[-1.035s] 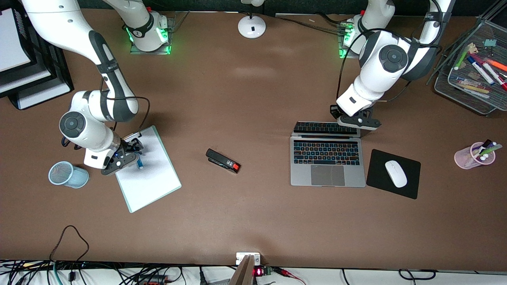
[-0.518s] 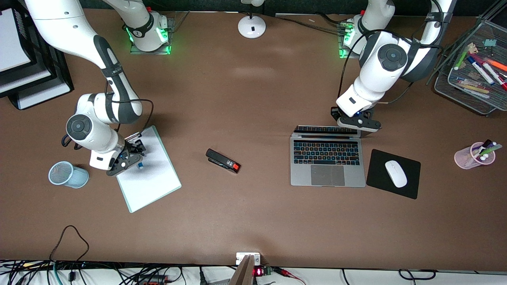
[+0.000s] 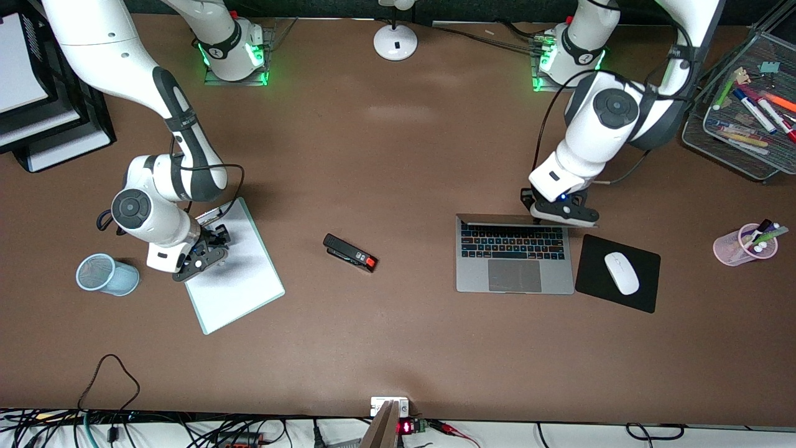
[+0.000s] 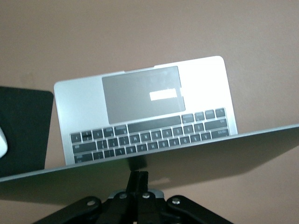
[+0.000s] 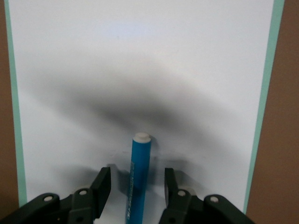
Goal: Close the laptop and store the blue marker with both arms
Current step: 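Push the silver laptop lid down shut with the left gripper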
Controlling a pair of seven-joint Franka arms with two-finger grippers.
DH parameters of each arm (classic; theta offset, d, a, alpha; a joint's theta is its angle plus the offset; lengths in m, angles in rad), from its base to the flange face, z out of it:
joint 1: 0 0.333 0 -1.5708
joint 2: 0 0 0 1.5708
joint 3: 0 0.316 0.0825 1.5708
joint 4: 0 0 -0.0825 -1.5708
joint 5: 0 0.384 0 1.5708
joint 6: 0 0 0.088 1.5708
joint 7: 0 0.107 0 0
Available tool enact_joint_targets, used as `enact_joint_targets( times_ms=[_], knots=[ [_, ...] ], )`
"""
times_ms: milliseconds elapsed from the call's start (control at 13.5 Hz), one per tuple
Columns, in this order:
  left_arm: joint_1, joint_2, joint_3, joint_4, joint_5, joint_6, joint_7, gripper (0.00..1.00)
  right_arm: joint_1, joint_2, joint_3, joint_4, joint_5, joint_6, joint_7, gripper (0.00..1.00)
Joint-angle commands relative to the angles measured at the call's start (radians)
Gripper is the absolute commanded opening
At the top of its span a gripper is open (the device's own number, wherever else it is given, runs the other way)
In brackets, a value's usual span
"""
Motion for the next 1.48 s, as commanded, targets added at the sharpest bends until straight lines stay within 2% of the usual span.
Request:
enact_joint_targets(
  times_ms=[0, 148, 296, 592, 739, 1109, 1257, 1405],
  knots=[
    [0.016, 0.088, -0.001, 0.053, 0.031, 0.059, 0.01, 0.0, -0.001, 0.021, 0.002, 0.019, -0.002, 0.018, -0.011, 0.51],
    [0.02, 0.153, 0.014, 0.085, 0.091, 0.117, 0.007, 0.0, -0.001, 0.031, 0.001, 0.019, -0.002, 0.035, -0.011, 0.46],
    [0.019, 0.183, 0.024, 0.105, 0.111, 0.12, 0.008, 0.0, -0.001, 0.031, 0.001, 0.019, -0.002, 0.036, -0.011, 0.35],
    [0.02, 0.24, 0.025, 0.139, 0.134, 0.166, 0.008, 0.0, -0.001, 0.03, 0.001, 0.035, -0.002, 0.032, -0.011, 0.29],
    [0.02, 0.26, 0.033, 0.157, 0.136, 0.168, 0.008, 0.0, -0.001, 0.031, 0.002, 0.035, -0.002, 0.032, -0.011, 0.22],
    [0.016, 0.34, 0.05, 0.197, 0.151, 0.235, 0.008, 0.0, -0.001, 0.04, 0.002, 0.033, -0.002, 0.033, -0.011, 0.2],
    [0.016, 0.361, 0.051, 0.215, 0.166, 0.235, 0.007, 0.0, -0.001, 0.042, 0.002, 0.033, -0.002, 0.033, -0.013, 0.15],
    [0.016, 0.387, 0.05, 0.226, 0.17, 0.238, 0.007, 0.0, 0.003, 0.041, 0.002, 0.035, -0.002, 0.033, -0.013, 0.02]
  ],
)
